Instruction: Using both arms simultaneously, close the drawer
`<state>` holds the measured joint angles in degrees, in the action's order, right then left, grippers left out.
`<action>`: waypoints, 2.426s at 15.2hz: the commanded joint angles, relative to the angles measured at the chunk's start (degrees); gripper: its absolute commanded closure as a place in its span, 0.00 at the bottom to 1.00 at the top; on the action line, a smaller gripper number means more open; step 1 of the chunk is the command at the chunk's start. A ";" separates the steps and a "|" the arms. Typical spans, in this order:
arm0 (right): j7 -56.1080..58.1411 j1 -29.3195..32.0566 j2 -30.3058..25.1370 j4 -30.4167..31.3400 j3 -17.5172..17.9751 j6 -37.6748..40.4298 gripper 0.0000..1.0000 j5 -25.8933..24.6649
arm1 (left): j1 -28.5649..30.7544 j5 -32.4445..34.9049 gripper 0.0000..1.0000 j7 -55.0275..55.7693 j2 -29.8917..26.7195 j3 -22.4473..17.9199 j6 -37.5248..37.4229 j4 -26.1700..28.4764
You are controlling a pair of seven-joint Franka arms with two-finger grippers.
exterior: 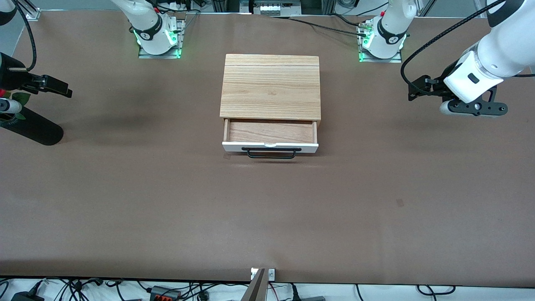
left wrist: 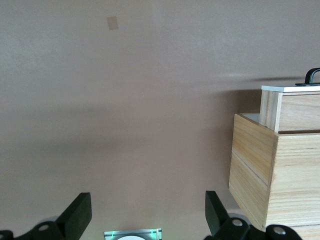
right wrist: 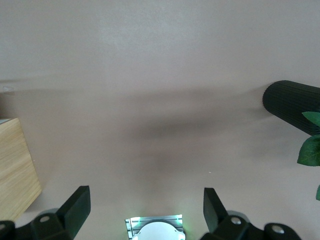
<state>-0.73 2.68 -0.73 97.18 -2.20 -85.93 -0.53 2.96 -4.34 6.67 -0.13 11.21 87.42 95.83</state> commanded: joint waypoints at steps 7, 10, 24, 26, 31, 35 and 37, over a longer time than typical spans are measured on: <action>-0.86 -0.22 -0.33 -0.86 0.35 0.50 0.00 0.09 | 0.20 -0.50 0.00 -1.75 1.00 0.21 -0.41 -0.38; -0.86 -0.31 -0.24 -0.94 0.44 0.76 0.00 0.01 | -0.32 -0.67 0.00 -1.14 4.33 0.21 -0.49 -2.92; -0.77 -11.81 11.95 -7.87 0.70 -0.72 0.00 4.74 | -13.59 -1.47 0.00 2.74 26.04 0.21 0.12 -16.19; -1.29 -13.13 18.45 -11.47 1.14 -2.13 0.00 6.33 | -13.69 -1.73 0.00 2.39 29.20 0.30 0.12 -19.44; -2.00 -15.95 26.99 -13.69 1.23 -18.72 0.00 17.05 | -15.97 -2.08 0.00 2.21 35.19 0.21 7.31 -25.09; -8.39 -20.07 30.34 -13.51 1.23 -28.57 0.00 20.83 | -15.89 -2.87 0.00 2.30 38.96 0.21 12.15 -25.08; -13.40 -23.15 32.10 -13.51 1.32 -34.45 0.00 21.89 | -15.71 -6.20 0.00 2.39 39.59 0.04 13.73 -24.91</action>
<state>-8.98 -17.50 29.41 84.96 -0.77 -116.18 20.01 -12.70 -7.83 8.74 37.63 11.60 100.35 73.30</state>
